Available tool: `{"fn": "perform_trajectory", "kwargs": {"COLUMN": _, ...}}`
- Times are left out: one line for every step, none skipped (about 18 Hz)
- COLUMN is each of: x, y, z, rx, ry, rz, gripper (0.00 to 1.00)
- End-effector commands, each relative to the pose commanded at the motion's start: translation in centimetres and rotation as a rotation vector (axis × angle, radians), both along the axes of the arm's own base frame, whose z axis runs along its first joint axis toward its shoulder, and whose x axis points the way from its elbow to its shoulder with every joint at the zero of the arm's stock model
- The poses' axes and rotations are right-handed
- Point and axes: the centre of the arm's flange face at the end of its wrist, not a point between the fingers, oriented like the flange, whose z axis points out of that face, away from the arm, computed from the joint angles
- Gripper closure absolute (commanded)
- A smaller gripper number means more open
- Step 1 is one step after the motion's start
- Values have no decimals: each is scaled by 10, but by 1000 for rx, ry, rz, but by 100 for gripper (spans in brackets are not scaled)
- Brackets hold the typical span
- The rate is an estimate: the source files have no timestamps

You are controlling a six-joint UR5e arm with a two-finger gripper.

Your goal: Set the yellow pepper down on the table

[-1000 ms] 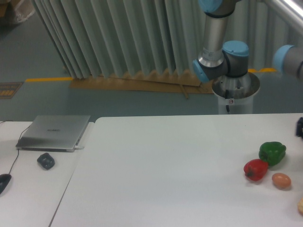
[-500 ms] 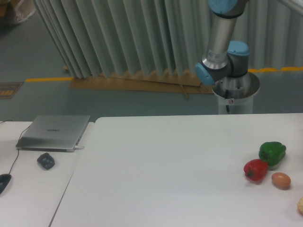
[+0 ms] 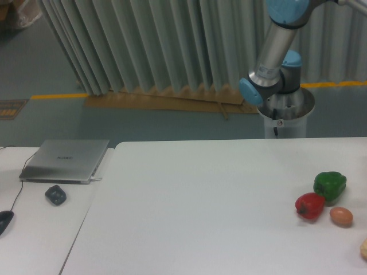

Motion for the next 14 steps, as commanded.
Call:
{"fn": "perform_trajectory", "kwargs": {"x": -5, "y": 1, "z": -2, "rx": 1, "ry": 2, "rz": 2, "gripper": 0}}
{"fn": "perform_trajectory", "kwargs": {"x": -7, "y": 0, "z": -3, "rx": 1, "ry": 3, "rz": 3, "gripper": 0}}
{"fn": "perform_trajectory", "kwargs": {"x": -9, "y": -2, "z": 0, "rx": 2, "ry": 9, "rz": 6, "gripper": 0}}
{"fn": "perform_trajectory", "kwargs": {"x": -12, "y": -4, "z": 5, "rx": 3, "ry": 21, "rz": 2, "gripper": 0}}
{"fn": "perform_trajectory", "kwargs": {"x": -18, "y": -3, "z": 11, "rx": 7, "ry": 42, "rz": 0, "gripper": 0}}
{"fn": "perform_trajectory", "kwargs": {"x": -23, "y": -2, "z": 12, "rx": 8, "ry": 48, "rz": 0, "gripper": 0}}
{"fn": "perform_trajectory", "kwargs": {"x": -27, "y": -2, "z": 15, "rx": 9, "ry": 57, "rz": 0, "gripper": 0}}
{"fn": "perform_trajectory", "kwargs": {"x": -27, "y": -1, "z": 16, "rx": 10, "ry": 59, "rz": 0, "gripper": 0}}
{"fn": "perform_trajectory", "kwargs": {"x": -29, "y": -1, "z": 18, "rx": 11, "ry": 63, "rz": 0, "gripper": 0}}
{"fn": "perform_trajectory", "kwargs": {"x": -25, "y": -1, "z": 7, "rx": 4, "ry": 43, "rz": 1, "gripper": 0}}
{"fn": "perform_trajectory", "kwargs": {"x": -23, "y": -1, "z": 0, "rx": 0, "ry": 28, "rz": 4, "gripper": 0}}
{"fn": "perform_trajectory", "kwargs": {"x": -21, "y": 0, "z": -8, "rx": -16, "ry": 14, "rz": 7, "gripper": 0}}
{"fn": "perform_trajectory", "kwargs": {"x": -20, "y": 1, "z": -9, "rx": -26, "ry": 13, "rz": 8, "gripper": 0}}
{"fn": "perform_trajectory", "kwargs": {"x": -18, "y": 1, "z": -16, "rx": -29, "ry": 0, "rz": 11, "gripper": 0}}
